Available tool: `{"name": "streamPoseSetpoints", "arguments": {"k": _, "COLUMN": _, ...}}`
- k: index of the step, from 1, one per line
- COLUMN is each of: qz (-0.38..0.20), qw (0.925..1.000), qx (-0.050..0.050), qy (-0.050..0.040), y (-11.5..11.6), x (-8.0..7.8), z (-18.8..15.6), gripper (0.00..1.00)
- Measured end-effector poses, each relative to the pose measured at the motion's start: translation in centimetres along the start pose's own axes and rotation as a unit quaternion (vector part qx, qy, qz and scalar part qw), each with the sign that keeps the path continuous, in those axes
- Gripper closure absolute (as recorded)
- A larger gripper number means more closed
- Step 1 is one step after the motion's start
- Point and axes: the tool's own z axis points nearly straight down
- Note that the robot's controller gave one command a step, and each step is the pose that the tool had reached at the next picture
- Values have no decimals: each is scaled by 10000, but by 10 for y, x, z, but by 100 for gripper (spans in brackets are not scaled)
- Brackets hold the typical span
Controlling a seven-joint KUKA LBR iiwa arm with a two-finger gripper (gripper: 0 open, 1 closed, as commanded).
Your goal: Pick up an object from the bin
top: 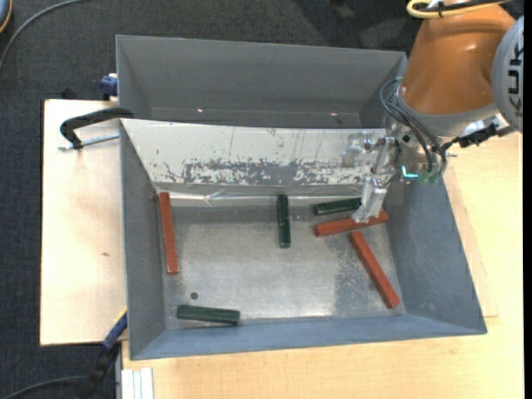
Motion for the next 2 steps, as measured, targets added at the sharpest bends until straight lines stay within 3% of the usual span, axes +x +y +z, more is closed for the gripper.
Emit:
{"name": "streamPoseSetpoints", "arguments": {"k": 1, "qz": -1023, "qw": 9948, "qx": 3, "qy": -1, "y": -27, "x": 8, "z": 99, "gripper": 0}}
{"name": "streamPoseSetpoints", "arguments": {"k": 2, "qz": -14, "qw": 10000, "qx": 1, "qy": -15, "y": -75, "x": 24, "z": 160, "gripper": 0}}
